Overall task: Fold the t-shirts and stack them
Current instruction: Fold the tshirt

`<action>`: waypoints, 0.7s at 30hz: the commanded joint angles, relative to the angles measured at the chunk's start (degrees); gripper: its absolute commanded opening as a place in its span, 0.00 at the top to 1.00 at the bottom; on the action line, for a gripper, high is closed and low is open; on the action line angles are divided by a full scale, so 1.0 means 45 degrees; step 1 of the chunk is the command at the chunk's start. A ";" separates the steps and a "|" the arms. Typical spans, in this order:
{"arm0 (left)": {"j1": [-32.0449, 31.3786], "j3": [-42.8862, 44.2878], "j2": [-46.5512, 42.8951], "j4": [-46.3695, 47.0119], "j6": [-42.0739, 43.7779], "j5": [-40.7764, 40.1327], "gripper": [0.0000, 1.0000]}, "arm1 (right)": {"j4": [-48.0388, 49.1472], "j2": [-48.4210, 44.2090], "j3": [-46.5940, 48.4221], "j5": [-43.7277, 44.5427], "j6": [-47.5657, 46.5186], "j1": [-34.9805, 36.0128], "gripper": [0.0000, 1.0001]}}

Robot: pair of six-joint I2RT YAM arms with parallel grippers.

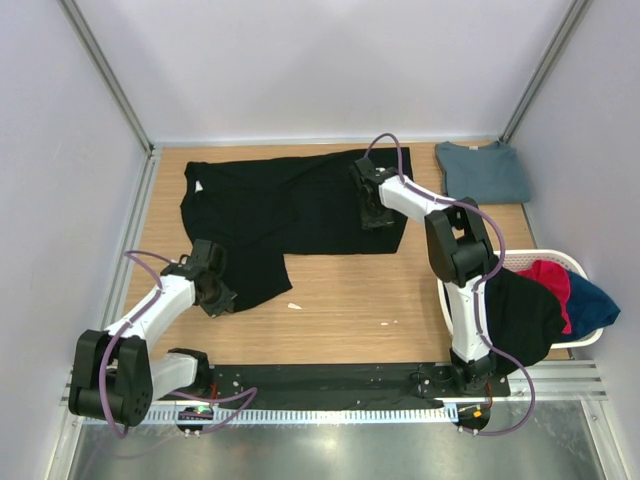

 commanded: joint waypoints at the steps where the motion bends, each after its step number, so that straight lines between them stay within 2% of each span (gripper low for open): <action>1: -0.0044 0.0045 -0.0163 -0.0079 0.0135 -0.0266 1.00 | 0.0364 -0.0106 -0.0178 0.0578 -0.0145 0.0072 0.66; 2: -0.0044 0.0045 -0.0202 -0.0098 0.0135 -0.0304 1.00 | 0.0384 -0.0106 -0.0159 0.0617 -0.0165 0.0053 0.75; 4: -0.0044 0.0103 -0.0222 -0.0137 0.0173 -0.0324 1.00 | 0.0288 -0.0106 0.0036 0.0715 -0.0165 0.0053 0.82; 5: -0.0044 0.0123 -0.0222 -0.0176 0.0174 -0.0344 1.00 | 0.0248 -0.0125 0.0095 0.0812 -0.0184 0.0053 0.90; 7: -0.0044 0.0201 -0.0261 -0.0254 0.0213 -0.0363 1.00 | 0.0267 -0.0301 0.0076 0.0969 -0.0204 0.0053 0.99; 13: -0.0044 0.0766 -0.0456 -0.0702 0.0330 -0.0520 1.00 | 0.0170 -0.0905 -0.0217 0.1379 -0.0302 -0.0317 0.99; 17: -0.0044 0.1800 -0.0671 -0.1289 0.0545 -0.0832 1.00 | 0.0131 -0.1841 -0.0374 0.1165 -0.0360 -0.0786 0.99; 21: -0.0063 0.3690 -0.0808 -0.1816 0.0915 -0.1124 1.00 | -0.0006 -0.2702 -0.0100 0.0949 -0.0166 -0.1313 0.99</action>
